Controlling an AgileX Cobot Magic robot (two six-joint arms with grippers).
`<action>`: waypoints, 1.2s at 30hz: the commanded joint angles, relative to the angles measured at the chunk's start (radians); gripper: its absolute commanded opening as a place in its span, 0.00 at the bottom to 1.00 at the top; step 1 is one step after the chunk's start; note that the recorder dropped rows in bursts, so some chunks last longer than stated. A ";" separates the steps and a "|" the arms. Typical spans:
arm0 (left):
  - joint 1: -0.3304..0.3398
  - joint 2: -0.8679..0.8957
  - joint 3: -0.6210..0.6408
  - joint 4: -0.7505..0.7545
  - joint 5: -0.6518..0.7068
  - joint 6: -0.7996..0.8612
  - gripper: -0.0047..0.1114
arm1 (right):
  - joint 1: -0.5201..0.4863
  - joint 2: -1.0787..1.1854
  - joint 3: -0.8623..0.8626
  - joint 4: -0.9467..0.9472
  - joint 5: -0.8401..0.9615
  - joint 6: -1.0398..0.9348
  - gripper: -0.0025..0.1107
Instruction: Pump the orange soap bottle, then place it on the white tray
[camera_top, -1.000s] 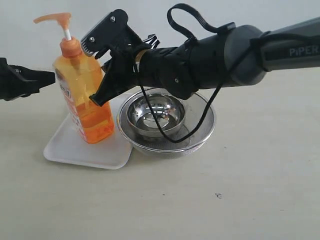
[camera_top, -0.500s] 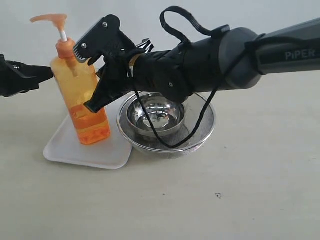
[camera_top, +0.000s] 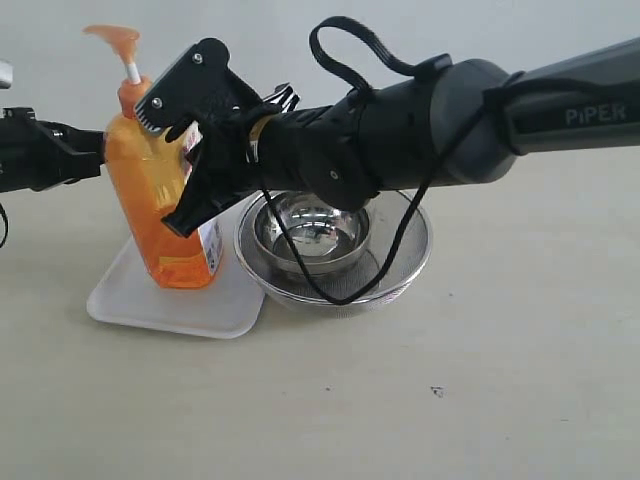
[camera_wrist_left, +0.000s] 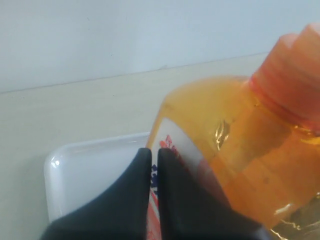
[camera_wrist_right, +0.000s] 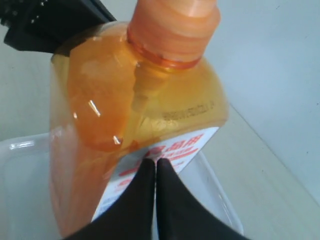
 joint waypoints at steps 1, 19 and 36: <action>-0.010 0.002 -0.004 0.012 -0.001 0.006 0.08 | 0.005 -0.002 0.001 -0.003 0.005 -0.013 0.02; -0.009 -0.104 -0.004 0.091 0.227 -0.053 0.08 | -0.038 -0.006 0.001 -0.003 0.006 -0.065 0.02; -0.009 -0.068 0.133 0.049 0.381 -0.030 0.08 | -0.265 -0.257 0.001 -0.003 0.307 -0.051 0.02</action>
